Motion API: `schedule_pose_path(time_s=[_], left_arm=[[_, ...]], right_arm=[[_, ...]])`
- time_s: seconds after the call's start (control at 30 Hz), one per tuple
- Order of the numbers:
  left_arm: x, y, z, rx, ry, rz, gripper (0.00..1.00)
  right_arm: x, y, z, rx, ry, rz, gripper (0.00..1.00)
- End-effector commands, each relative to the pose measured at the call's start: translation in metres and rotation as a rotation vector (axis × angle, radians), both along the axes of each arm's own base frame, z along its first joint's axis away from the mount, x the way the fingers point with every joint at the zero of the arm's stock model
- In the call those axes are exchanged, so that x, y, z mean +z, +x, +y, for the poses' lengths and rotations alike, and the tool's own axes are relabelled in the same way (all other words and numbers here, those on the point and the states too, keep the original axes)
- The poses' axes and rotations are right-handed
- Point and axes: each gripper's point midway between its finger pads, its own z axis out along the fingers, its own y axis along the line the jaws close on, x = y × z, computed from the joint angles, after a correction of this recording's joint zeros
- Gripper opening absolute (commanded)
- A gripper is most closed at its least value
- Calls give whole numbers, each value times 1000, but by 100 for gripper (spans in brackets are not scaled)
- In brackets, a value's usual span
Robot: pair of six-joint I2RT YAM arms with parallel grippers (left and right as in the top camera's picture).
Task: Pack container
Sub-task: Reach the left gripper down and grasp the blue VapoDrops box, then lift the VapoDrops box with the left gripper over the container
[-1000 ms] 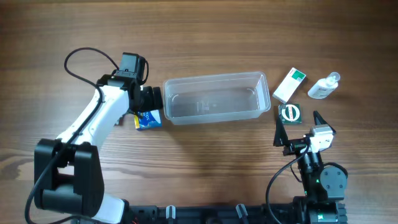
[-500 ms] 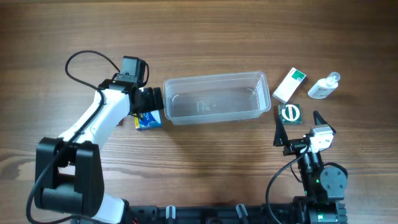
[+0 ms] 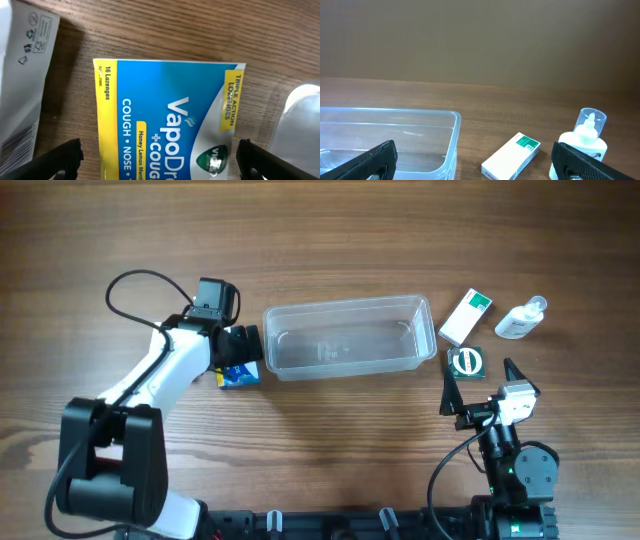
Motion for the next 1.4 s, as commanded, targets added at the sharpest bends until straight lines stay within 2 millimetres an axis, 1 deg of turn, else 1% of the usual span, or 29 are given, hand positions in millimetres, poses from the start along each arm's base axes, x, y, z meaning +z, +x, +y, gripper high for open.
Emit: schedule_pose_path(time_s=[0.0,0.17,0.27,0.37,0.43,0.53,0.6,0.67,0.77,0.9,0.93,1.03,1.07,1.13,1.2,1.27,1.37], left_arm=[[-10,-3,2,16,13,21,100],[-25,-4,2,15,19,52,100],[-27,-4,2,11,21,58,99],[-27,-5,2,12,22,58,92],[-27,-5,2,11,21,59,84],[-26,-4,2,8,22,55,82],[-20,0,5,9,37,37,80],[-8,3,6,12,46,22,80],[19,11,5,13,38,-21,80],[64,23,2,15,23,-97,80],[74,25,1,15,18,-110,80],[116,28,-3,9,-7,-136,79],[125,28,-5,4,-9,-142,79],[139,31,-11,-10,-13,-158,79],[149,33,-22,-37,-19,-179,79],[154,34,-35,-69,-26,-195,79],[157,33,-62,-103,-52,-219,80]], right_arm=[[2,0,1,8,-10,-10,100],[1,0,1,8,-10,-9,100],[1,0,1,8,-10,-9,100],[1,0,1,8,-10,-9,100],[1,0,1,8,-10,-9,100],[1,0,1,8,-10,-9,100],[1,0,1,8,-10,-9,100],[1,0,1,8,-10,-9,100],[2,0,1,8,-10,-10,100],[1,0,1,9,-10,-9,100],[1,0,1,8,-10,-9,100],[1,0,1,8,-10,-9,100],[2,0,1,8,-10,-10,100],[2,0,1,8,-10,-10,100],[1,0,1,9,-10,-9,100],[1,0,1,8,-10,-9,100],[1,0,1,8,-10,-9,100]])
